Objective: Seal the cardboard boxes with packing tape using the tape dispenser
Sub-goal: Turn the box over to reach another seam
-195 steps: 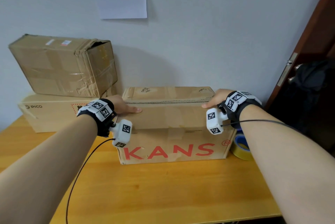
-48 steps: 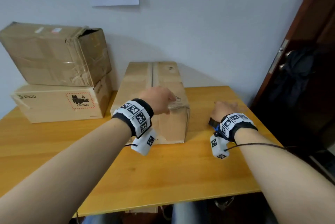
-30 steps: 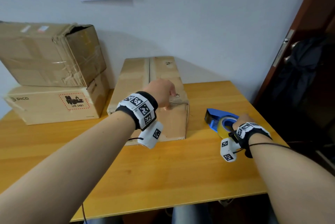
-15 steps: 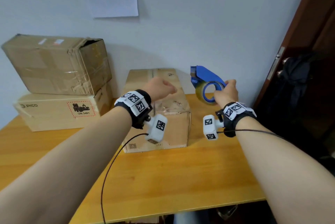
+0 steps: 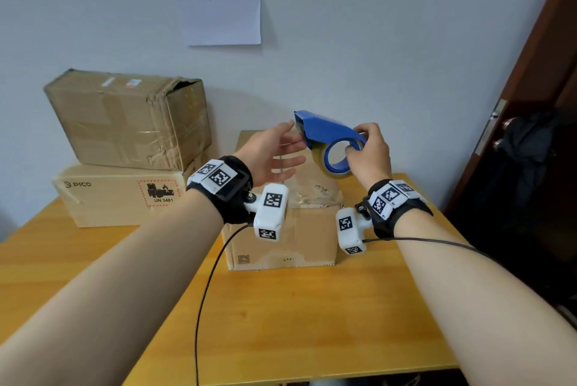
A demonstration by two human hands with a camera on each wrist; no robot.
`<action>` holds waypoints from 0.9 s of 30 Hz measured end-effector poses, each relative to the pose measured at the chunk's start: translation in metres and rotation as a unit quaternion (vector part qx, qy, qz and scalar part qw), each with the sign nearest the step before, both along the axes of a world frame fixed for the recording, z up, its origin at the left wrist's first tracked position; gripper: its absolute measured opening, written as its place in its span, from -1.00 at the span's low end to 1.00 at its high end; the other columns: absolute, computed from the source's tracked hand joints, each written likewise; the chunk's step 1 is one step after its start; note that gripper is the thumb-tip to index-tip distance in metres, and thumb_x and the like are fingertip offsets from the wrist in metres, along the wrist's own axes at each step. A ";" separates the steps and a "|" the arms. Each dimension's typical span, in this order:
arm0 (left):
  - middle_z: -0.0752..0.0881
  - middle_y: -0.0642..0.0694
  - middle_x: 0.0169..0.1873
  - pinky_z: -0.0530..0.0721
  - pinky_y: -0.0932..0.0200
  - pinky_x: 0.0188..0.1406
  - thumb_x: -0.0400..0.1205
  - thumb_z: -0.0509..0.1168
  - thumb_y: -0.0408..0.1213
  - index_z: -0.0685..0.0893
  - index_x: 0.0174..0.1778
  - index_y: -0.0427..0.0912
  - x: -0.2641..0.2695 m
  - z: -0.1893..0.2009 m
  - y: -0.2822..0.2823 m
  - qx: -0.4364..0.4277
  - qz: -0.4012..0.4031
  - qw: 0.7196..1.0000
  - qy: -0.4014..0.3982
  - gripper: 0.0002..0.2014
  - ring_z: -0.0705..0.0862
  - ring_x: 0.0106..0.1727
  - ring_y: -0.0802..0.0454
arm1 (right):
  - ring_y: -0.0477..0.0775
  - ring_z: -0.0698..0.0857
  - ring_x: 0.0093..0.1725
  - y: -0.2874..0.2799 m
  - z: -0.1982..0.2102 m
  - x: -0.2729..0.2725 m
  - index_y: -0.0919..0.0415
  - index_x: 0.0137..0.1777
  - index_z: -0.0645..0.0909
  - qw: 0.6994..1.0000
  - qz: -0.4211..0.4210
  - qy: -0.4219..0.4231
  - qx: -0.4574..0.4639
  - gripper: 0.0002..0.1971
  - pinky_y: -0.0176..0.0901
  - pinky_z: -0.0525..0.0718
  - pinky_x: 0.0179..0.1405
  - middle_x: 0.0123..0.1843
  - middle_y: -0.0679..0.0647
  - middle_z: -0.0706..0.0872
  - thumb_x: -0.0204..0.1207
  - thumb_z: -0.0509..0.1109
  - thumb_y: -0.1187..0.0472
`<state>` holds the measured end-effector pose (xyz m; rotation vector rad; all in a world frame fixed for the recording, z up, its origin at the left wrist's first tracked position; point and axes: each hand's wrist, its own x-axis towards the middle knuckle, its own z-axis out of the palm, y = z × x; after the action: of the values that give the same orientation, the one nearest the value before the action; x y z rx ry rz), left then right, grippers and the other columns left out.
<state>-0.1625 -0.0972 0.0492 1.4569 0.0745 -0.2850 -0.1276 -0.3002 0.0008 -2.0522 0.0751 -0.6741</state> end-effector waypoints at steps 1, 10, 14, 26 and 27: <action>0.84 0.06 -0.13 0.67 0.08 -0.06 0.72 0.24 0.16 0.75 -0.04 -0.06 0.000 0.000 0.002 0.002 0.001 1.000 0.004 -0.64 0.82 -0.02 -0.02 | 0.08 0.68 -0.02 0.002 0.000 0.000 0.10 0.27 0.51 1.000 0.005 -0.002 0.002 -0.67 -0.13 0.65 -0.10 0.09 0.00 0.64 0.57 0.37 0.42; 0.81 0.09 -0.20 0.63 0.08 -0.05 0.72 0.26 -0.02 0.77 -0.03 -0.05 -0.004 -0.005 0.017 0.010 -0.004 1.000 0.022 -0.76 0.79 -0.07 0.02 | 0.09 0.71 0.01 0.011 -0.003 -0.005 0.08 0.24 0.53 0.999 0.026 -0.014 0.011 -0.67 -0.01 0.77 0.02 0.08 -0.01 0.65 0.56 0.37 0.42; 0.84 0.09 -0.14 0.64 0.09 -0.06 0.71 0.18 -0.14 0.82 0.02 -0.05 -0.005 -0.006 0.023 0.030 -0.003 0.999 0.028 -0.72 0.79 -0.04 0.01 | 0.12 0.72 0.06 0.011 -0.004 -0.005 0.09 0.28 0.57 0.999 0.023 -0.024 0.017 -0.64 0.02 0.78 0.06 0.12 0.01 0.67 0.55 0.38 0.42; 0.88 0.05 -0.15 0.66 0.05 0.18 0.71 0.34 -0.05 0.82 0.00 -0.09 -0.010 -0.009 0.042 0.218 0.018 0.974 -0.049 -0.78 0.80 -0.05 0.09 | 0.11 0.71 0.15 0.014 -0.002 -0.011 0.14 0.33 0.70 0.986 0.019 -0.122 -0.110 -0.60 -0.17 0.67 0.14 0.18 0.08 0.77 0.51 0.43 0.43; 0.88 0.04 -0.15 0.66 0.04 0.20 0.70 0.34 -0.09 0.82 -0.02 -0.09 -0.009 -0.009 0.044 0.225 0.017 0.973 -0.047 -0.80 0.80 -0.03 0.09 | 0.11 0.71 0.14 0.015 -0.002 -0.012 0.15 0.32 0.70 0.982 0.025 -0.133 -0.130 -0.59 -0.20 0.64 0.12 0.17 0.08 0.77 0.50 0.43 0.45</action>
<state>-0.1717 -0.0530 0.0402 1.9161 0.0913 -0.1747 -0.1399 -0.2857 -0.0008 -2.1817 -0.2289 -0.9620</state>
